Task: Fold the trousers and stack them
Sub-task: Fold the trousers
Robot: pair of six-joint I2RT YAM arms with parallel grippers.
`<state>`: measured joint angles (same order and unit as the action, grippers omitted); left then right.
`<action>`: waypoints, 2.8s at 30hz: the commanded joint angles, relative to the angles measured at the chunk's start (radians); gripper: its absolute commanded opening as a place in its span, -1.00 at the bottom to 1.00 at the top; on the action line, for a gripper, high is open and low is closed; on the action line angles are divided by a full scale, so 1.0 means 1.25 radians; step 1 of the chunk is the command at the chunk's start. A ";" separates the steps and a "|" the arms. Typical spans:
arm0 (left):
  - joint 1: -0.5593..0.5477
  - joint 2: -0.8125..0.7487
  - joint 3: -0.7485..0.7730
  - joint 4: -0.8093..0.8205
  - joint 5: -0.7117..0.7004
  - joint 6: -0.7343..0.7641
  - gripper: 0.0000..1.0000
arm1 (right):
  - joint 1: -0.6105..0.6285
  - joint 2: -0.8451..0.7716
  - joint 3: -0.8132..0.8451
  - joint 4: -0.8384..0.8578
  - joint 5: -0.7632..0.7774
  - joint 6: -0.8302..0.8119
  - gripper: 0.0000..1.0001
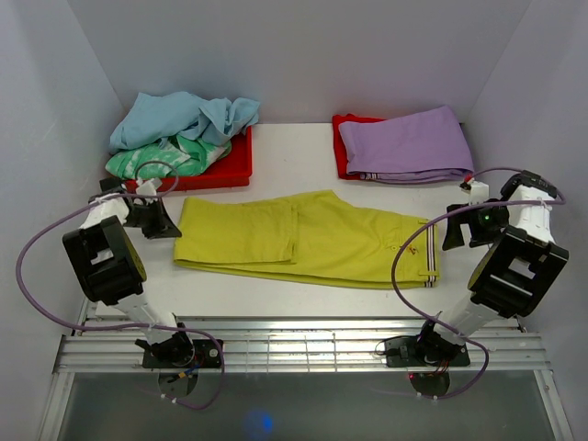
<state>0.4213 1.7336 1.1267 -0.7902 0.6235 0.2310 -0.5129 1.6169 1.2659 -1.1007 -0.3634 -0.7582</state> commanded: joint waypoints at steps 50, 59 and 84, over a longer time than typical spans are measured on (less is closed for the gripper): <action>-0.627 0.000 0.493 0.159 0.201 -0.627 -1.00 | 0.122 0.200 -0.175 0.240 -0.276 0.254 -0.84; -0.744 0.111 0.548 0.279 0.202 -0.727 -1.00 | 0.157 0.204 -0.194 0.262 -0.292 0.260 -0.84; -0.894 0.169 0.499 0.280 0.059 -0.807 -1.00 | 0.377 0.241 -0.198 0.427 -0.409 0.415 -0.84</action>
<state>-0.6380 1.9232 1.6936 -0.4416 0.7689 -0.7341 -0.0517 1.9198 1.0306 -0.6262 -0.8394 -0.2565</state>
